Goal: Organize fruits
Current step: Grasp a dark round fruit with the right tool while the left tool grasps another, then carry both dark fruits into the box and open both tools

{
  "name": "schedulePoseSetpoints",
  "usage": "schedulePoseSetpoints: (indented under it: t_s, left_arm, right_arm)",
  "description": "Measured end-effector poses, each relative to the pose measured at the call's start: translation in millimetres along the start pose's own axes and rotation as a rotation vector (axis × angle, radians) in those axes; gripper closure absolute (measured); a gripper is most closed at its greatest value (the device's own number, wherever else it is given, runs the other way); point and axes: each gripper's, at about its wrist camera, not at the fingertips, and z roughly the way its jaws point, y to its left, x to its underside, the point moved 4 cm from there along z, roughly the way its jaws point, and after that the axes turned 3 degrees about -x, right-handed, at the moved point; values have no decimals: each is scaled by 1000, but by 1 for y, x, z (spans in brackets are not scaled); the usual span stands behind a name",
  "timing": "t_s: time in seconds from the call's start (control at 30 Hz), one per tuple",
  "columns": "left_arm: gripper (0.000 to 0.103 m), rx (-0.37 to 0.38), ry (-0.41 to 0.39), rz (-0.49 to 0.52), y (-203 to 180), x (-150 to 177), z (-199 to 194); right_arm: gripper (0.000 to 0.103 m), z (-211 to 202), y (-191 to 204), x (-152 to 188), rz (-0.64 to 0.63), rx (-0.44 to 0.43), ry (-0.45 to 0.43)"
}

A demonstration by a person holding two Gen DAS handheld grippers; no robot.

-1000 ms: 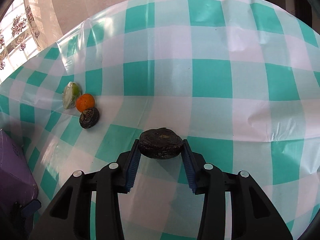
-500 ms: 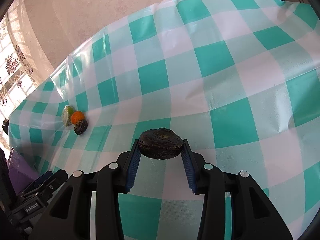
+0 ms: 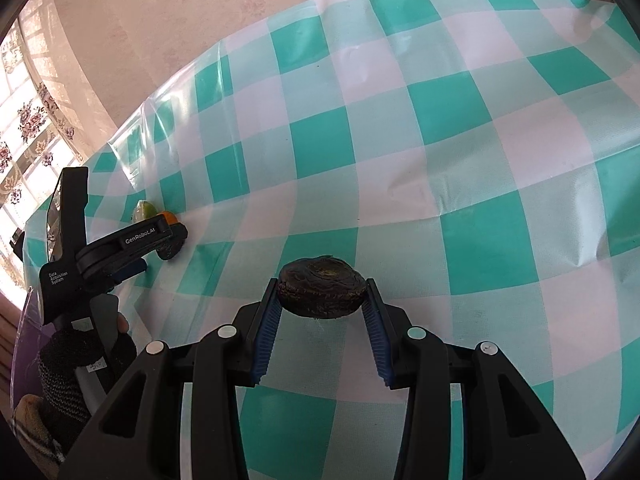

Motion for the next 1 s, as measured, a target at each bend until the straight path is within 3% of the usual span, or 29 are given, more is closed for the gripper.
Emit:
schedulePoseSetpoints:
  t_s: [0.07,0.13,0.7,1.0]
  left_arm:
    - [38,-25,-12,31,-4,0,-1]
    - [65,-22,-25,74,-11,3,-4]
    - [65,63,-75,134,-7,67,-63]
    - [65,97,-61,153,15,129,-101]
  right_arm:
    - [62,0,0,0,1,-3,0]
    - [62,0,0,0,1,-4,0]
    - [62,1,-3,-2,26,13,3]
    - [62,0,-5,0,39,63,-2]
